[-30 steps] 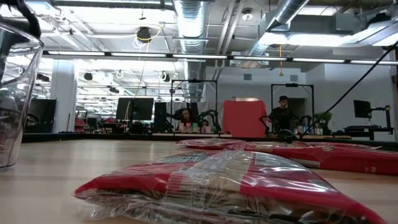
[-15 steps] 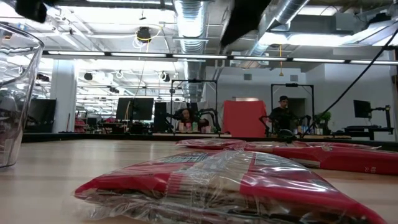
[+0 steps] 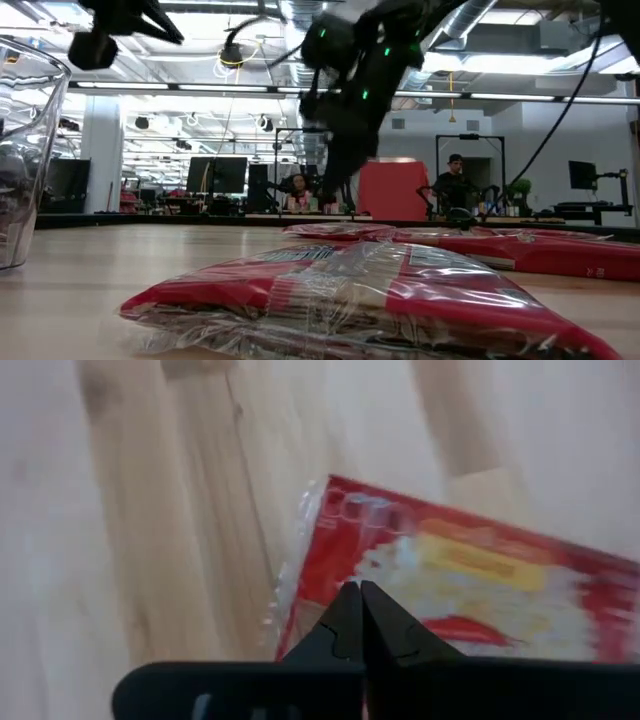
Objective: Sort popcorn bags into baskets
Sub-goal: Put the red popcorn bag into the transparent bin
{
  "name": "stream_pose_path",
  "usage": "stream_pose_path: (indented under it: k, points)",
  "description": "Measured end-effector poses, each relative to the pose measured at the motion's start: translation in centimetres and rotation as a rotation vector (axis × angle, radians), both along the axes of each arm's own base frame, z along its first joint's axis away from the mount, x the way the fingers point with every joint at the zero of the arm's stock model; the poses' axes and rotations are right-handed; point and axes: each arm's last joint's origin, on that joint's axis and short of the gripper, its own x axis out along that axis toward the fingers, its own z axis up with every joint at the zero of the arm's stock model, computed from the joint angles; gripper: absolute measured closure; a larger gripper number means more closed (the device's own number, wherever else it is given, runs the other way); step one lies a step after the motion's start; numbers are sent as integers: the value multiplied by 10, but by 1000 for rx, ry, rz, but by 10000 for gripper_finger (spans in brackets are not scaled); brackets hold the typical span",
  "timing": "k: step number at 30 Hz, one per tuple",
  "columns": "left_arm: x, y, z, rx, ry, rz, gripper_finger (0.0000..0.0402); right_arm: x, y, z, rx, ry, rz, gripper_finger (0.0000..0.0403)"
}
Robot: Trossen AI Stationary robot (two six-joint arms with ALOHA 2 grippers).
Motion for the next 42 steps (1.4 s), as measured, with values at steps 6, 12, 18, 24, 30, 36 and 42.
stream_pose_path:
  k: [6,12,18,24,30,36,42]
  points:
    - [18,12,-5,27,66,-80,400,9,4,-19,6,-2,-4,396]
    - [31,27,-11,51,109,-101,400,25,-15,-36,23,-102,-86,396]
    - [42,41,-12,93,102,-95,399,31,-31,-53,82,-136,-146,391]
    - [46,56,-11,130,97,-56,399,44,-56,-29,86,-253,-204,389]
    - [45,67,-12,187,116,-67,397,22,-81,48,27,-363,-224,385]
    - [66,85,-31,171,196,-105,335,-30,-87,111,-5,-319,-220,382]
    - [106,96,-73,58,289,-138,227,-85,-80,139,26,-247,-249,360]
